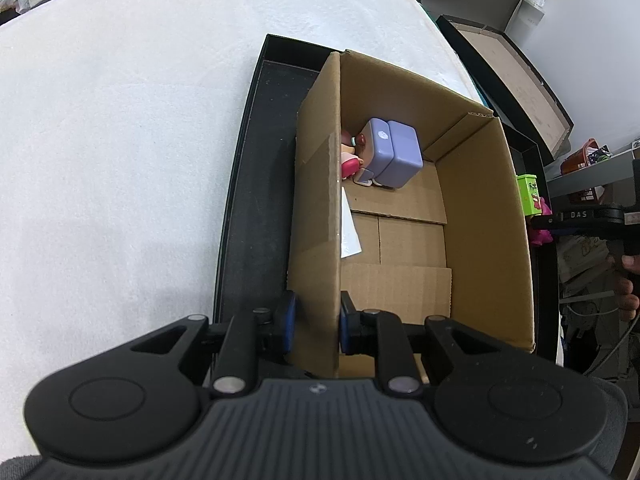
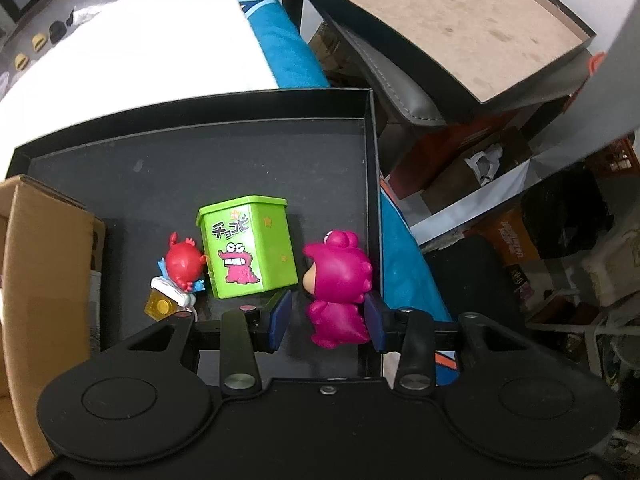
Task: Organize rigid objects
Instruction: 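Close the right gripper on the pink dinosaur figure and lift it, then carry the pink dinosaur with the right gripper over the box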
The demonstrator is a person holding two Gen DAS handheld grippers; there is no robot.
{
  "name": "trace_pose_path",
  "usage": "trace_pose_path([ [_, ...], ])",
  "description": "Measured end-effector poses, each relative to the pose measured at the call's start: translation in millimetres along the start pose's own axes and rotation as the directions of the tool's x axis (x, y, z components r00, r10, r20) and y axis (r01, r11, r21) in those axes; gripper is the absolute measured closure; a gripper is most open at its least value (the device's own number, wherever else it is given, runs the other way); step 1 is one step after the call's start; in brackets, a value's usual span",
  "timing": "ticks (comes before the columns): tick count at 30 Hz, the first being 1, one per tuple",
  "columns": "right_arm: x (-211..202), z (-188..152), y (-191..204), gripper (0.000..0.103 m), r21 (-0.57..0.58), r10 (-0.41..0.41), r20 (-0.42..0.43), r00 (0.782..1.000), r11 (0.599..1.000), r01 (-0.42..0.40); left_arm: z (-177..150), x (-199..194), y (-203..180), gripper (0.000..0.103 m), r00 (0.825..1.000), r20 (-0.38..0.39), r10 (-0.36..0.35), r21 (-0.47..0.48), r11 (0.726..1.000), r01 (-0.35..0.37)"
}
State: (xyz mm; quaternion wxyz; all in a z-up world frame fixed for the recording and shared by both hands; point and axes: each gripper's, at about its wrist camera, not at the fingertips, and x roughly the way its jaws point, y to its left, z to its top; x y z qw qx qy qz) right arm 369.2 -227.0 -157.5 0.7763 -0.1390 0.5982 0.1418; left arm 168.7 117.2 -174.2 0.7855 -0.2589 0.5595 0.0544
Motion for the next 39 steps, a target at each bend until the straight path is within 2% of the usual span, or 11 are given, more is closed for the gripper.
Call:
trace_pose_path([
  [3, 9, 0, 2, 0.064, -0.002, -0.010, -0.013, 1.000, 1.000, 0.010, 0, 0, 0, 0.083, 1.000, 0.000, 0.000, -0.001, 1.000, 0.000],
  [7, 17, -3, 13, 0.067, -0.054, -0.063, -0.001, 0.998, 0.997, 0.063, 0, 1, 0, 0.083, 1.000, 0.000, 0.000, 0.000, 1.000, 0.000],
  [8, 17, -3, 15, 0.071, -0.062, -0.071, -0.002, 0.997, 0.996, 0.071, 0, 1, 0, 0.083, 1.000, 0.000, 0.001, -0.001, 1.000, -0.001],
  [9, 18, -4, 16, 0.072, -0.059, -0.072, -0.008, 0.997, 0.996, 0.072, 0, 2, 0, 0.083, 1.000, -0.001, 0.001, -0.002, 1.000, -0.001],
  [22, 5, -27, 10, 0.072, -0.009, -0.003, -0.029, 1.000, 1.000, 0.002, 0, 2, -2, 0.083, 1.000, -0.002, 0.003, -0.001, 1.000, -0.003],
  [31, -24, -38, 16, 0.072, 0.007, 0.060, 0.007, 0.998, 0.998, -0.060, 0, 1, -2, 0.083, 1.000, 0.000, 0.003, 0.002, 1.000, -0.003],
  [39, -54, -38, 26, 0.072, -0.019, 0.084, 0.049, 0.995, 0.996, -0.083, -1, -1, -2, 0.083, 1.000, 0.002, -0.004, -0.001, 1.000, 0.004],
])
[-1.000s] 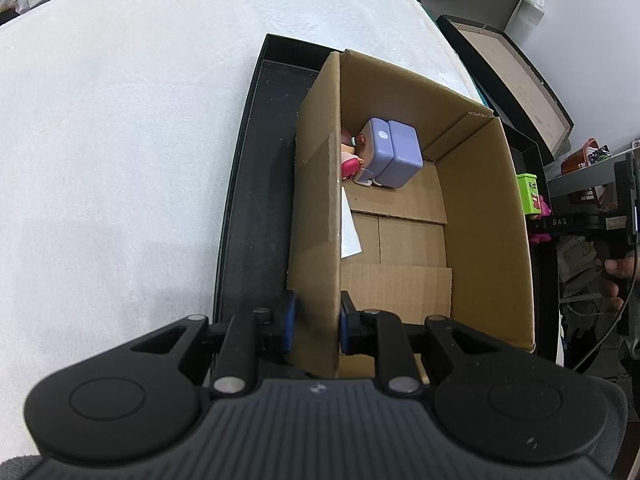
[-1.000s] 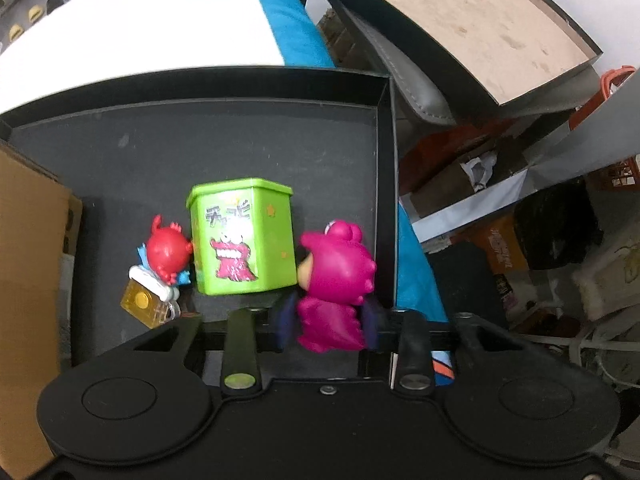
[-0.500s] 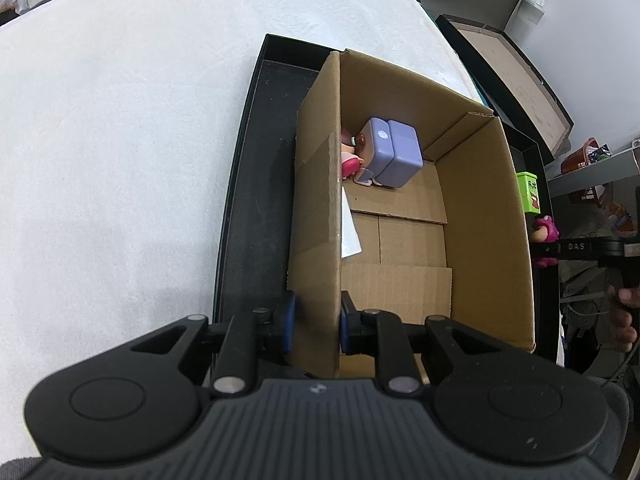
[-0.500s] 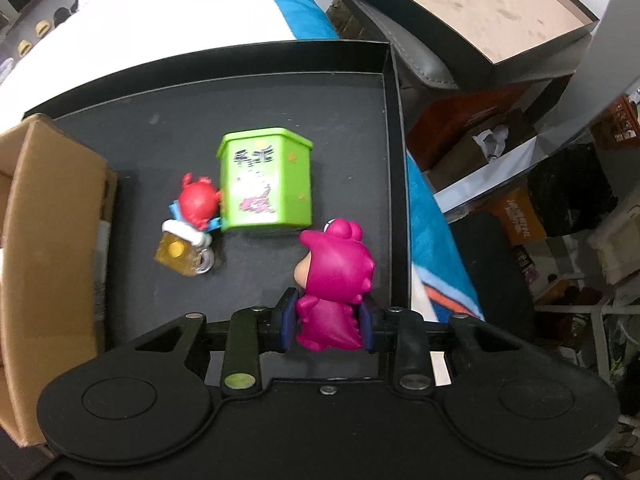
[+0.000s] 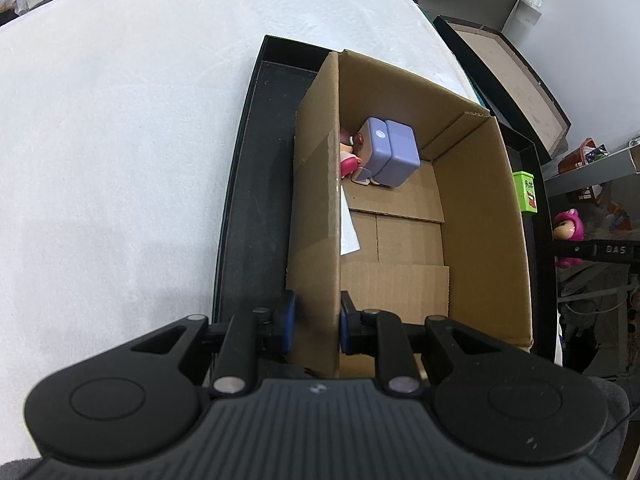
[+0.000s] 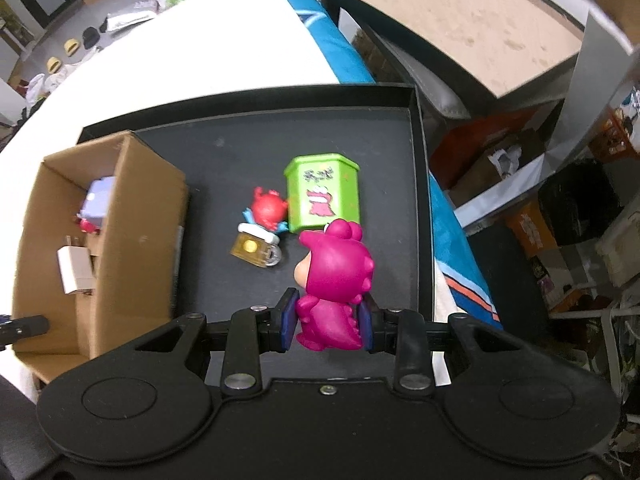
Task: Organize rigid objects
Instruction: 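Carry the pink dinosaur with the right gripper over the box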
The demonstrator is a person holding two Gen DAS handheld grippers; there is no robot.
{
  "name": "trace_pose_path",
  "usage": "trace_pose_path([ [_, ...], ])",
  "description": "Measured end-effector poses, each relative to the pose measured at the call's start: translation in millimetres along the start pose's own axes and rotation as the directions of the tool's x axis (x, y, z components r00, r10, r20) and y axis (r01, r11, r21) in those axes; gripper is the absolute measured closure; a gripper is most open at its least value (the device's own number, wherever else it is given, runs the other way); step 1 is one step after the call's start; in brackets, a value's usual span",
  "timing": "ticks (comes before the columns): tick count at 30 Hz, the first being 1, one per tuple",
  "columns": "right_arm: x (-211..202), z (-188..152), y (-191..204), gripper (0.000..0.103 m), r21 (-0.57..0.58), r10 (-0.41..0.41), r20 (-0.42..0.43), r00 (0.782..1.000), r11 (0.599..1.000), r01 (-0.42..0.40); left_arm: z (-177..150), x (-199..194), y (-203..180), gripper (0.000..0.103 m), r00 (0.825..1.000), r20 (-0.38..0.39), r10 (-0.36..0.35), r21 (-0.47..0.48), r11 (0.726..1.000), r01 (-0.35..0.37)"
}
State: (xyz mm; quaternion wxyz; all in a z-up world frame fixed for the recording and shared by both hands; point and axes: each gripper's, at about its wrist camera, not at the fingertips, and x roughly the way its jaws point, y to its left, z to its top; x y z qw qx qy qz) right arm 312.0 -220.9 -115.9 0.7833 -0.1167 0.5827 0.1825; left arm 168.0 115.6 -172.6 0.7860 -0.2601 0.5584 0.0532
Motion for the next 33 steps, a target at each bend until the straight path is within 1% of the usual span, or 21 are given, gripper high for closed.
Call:
trace_pose_path([
  [8, -25, 8, 19, 0.072, -0.040, -0.007, 0.038, 0.999, 0.999, 0.009, -1, -2, 2, 0.083, 1.000, 0.003, -0.008, 0.003, 1.000, 0.008],
  [11, -30, 11, 29, 0.072, -0.063, -0.031, 0.048, 0.998, 0.997, 0.034, -1, -2, 3, 0.083, 1.000, 0.003, -0.015, 0.000, 1.000, 0.015],
  [19, -38, 17, 59, 0.072, -0.100, -0.049, 0.069, 0.996, 0.993, 0.056, -1, -2, 5, 0.083, 1.000, 0.004, -0.026, 0.001, 1.000, 0.026],
  [33, -47, 29, 116, 0.072, -0.164, -0.012, 0.096, 0.995, 0.986, 0.027, -2, -3, 7, 0.083, 0.999, 0.011, -0.046, 0.001, 0.999, 0.046],
])
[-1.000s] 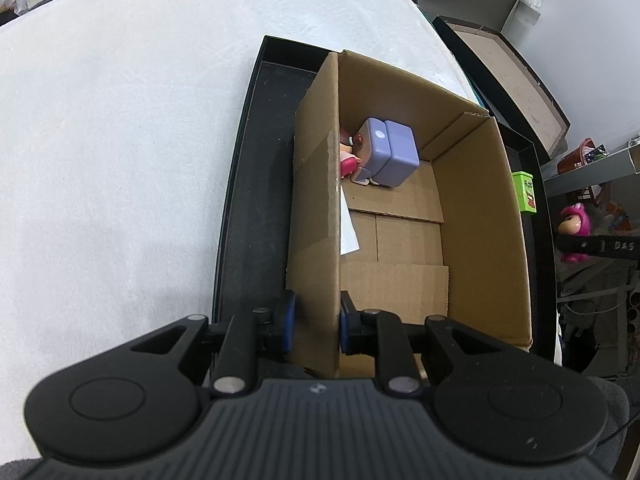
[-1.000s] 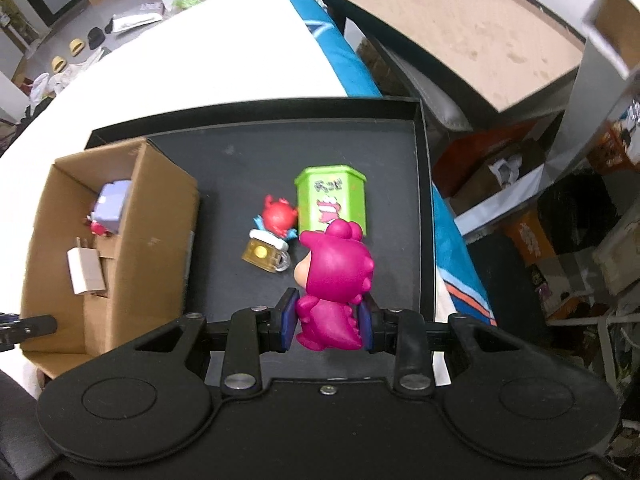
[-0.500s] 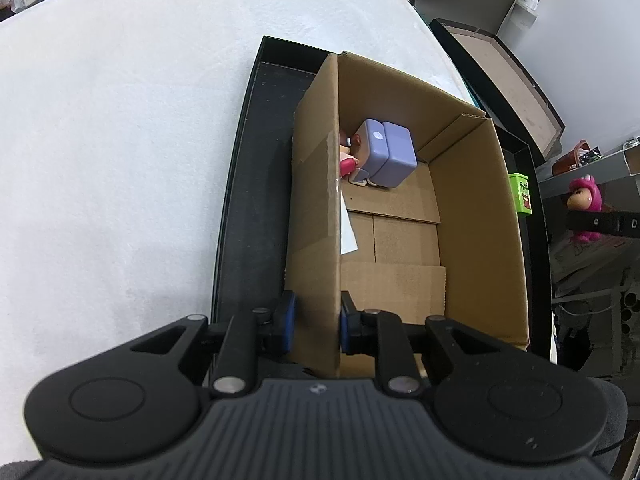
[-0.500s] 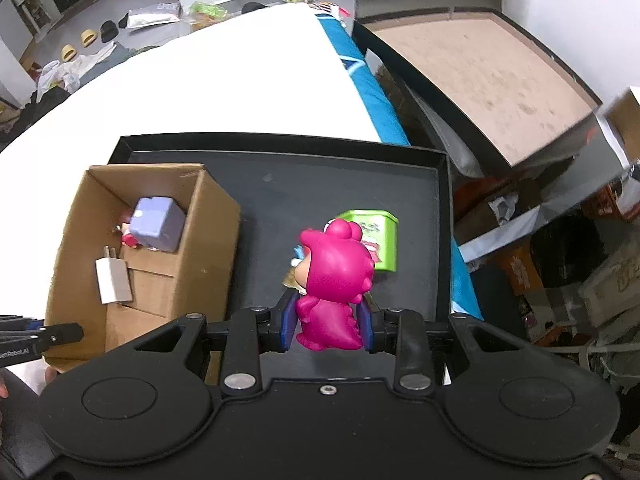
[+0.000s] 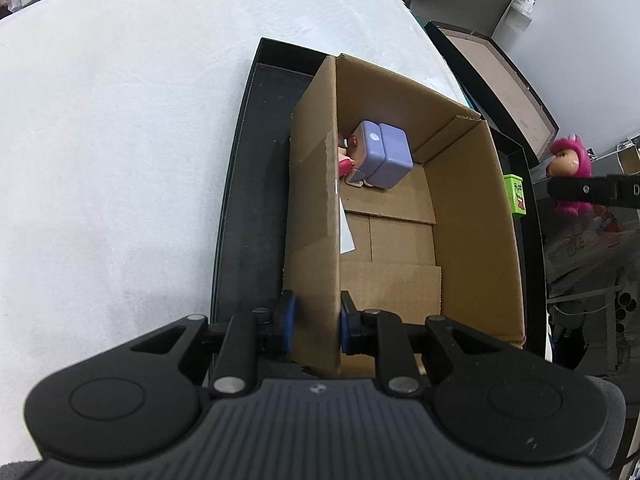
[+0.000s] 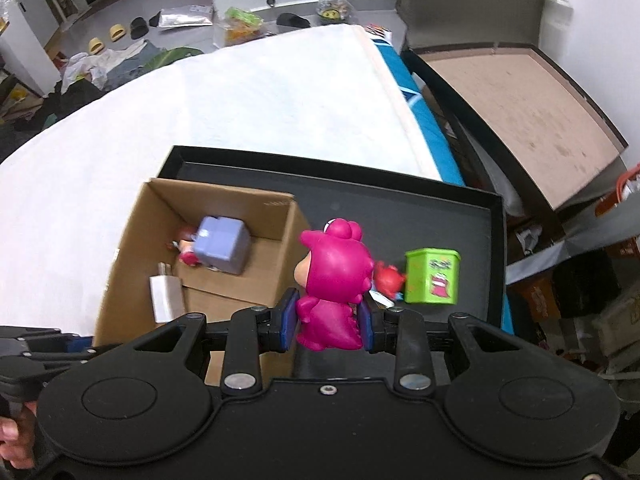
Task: Organize rigid objects
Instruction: 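Carry the pink dinosaur with the right gripper over the box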
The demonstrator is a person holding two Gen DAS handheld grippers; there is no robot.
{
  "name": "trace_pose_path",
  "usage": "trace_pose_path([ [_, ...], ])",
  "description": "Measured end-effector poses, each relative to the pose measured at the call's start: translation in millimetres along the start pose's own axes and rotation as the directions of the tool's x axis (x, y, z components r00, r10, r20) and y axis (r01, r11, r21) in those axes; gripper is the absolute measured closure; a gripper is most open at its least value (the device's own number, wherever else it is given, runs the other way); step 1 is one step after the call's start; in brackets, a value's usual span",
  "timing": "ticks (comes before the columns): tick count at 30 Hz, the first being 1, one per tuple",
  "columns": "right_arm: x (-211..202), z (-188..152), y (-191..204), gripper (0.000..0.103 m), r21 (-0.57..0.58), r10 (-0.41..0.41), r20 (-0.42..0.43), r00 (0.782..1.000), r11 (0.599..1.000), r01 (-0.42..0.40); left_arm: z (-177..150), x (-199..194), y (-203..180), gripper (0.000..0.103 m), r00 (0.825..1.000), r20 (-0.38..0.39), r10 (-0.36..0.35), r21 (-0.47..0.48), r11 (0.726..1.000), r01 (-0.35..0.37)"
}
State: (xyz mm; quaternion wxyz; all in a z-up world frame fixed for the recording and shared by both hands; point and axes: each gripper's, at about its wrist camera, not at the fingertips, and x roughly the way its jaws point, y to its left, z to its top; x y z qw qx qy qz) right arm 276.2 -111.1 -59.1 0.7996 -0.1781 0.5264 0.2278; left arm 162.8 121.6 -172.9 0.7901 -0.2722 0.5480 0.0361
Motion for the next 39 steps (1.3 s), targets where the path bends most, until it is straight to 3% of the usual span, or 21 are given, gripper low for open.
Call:
trace_pose_path([
  [23, 27, 18, 68, 0.072, -0.045, 0.066, -0.044, 0.997, 0.997, -0.067, 1, -1, 2, 0.082, 1.000, 0.011, -0.019, -0.008, 1.000, 0.020],
  [27, 38, 17, 74, 0.072, -0.054, 0.050, -0.066, 0.997, 0.997, -0.054, 1, -1, 3, 0.082, 1.000, 0.012, -0.022, -0.009, 1.000, 0.022],
  [39, 76, 15, 88, 0.072, -0.135, -0.095, -0.086, 0.992, 0.987, 0.083, 2, -1, 2, 0.082, 1.000, 0.012, -0.026, -0.008, 1.000, 0.026],
])
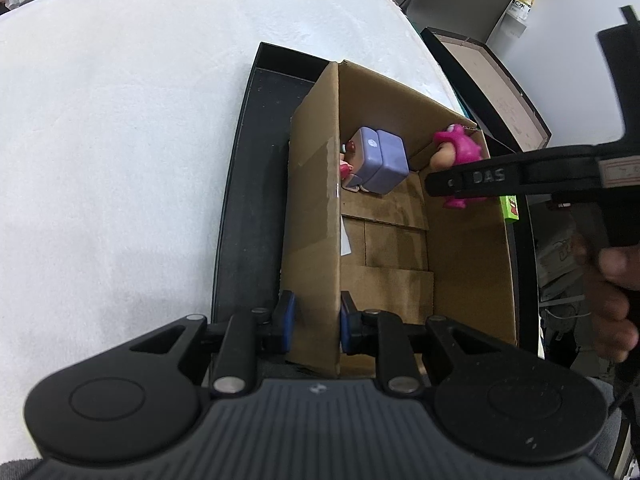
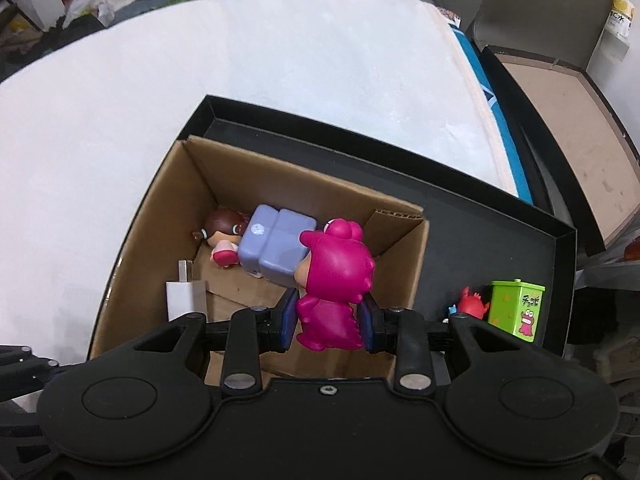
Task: Organize rigid objects
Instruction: 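Carry the pink dinosaur with the right gripper over the box, then open the right gripper to drop the pink dinosaur into the box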
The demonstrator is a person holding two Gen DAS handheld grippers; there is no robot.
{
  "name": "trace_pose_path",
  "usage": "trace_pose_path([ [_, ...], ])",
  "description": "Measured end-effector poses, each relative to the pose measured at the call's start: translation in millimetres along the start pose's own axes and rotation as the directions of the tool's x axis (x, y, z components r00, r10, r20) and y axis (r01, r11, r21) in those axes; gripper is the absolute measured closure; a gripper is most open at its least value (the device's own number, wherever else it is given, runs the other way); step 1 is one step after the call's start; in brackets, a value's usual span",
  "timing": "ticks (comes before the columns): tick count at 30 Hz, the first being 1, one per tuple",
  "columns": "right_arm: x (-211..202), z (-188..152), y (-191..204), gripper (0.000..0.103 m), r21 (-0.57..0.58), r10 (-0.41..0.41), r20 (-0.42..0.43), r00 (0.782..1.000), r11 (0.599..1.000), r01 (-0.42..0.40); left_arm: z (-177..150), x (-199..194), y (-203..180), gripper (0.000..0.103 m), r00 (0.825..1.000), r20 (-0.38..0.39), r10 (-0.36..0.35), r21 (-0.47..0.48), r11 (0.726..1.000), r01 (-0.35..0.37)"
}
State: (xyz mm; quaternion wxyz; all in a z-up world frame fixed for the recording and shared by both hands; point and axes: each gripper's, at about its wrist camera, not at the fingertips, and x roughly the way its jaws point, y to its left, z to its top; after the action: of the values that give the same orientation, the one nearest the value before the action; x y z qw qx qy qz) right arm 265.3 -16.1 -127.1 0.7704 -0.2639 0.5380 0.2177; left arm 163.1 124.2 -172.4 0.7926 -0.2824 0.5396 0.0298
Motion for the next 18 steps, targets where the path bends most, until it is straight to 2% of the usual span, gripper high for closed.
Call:
trace_pose_path([
  [6, 11, 0, 6, 0.072, -0.027, -0.069, -0.008, 0.998, 0.997, 0.069, -1, 0, 0, 0.082, 1.000, -0.001, -0.001, 0.002, 1.000, 0.001],
  [10, 15, 1, 11, 0.069, -0.054, -0.087, -0.016, 0.996, 0.995, 0.086, -2, 0, -2, 0.082, 1.000, 0.001, 0.003, 0.005, 1.000, -0.003],
  [15, 8, -1, 12, 0.056, -0.058, -0.076, -0.004, 0.997, 0.995, 0.076, -1, 1, -1, 0.082, 1.000, 0.000, 0.003, 0.003, 1.000, -0.003],
  [18, 2, -2, 14, 0.056, -0.072, -0.077, 0.015, 0.997, 0.994, 0.078, -1, 1, -1, 0.082, 1.000, 0.000, 0.005, 0.003, 1.000, -0.005],
])
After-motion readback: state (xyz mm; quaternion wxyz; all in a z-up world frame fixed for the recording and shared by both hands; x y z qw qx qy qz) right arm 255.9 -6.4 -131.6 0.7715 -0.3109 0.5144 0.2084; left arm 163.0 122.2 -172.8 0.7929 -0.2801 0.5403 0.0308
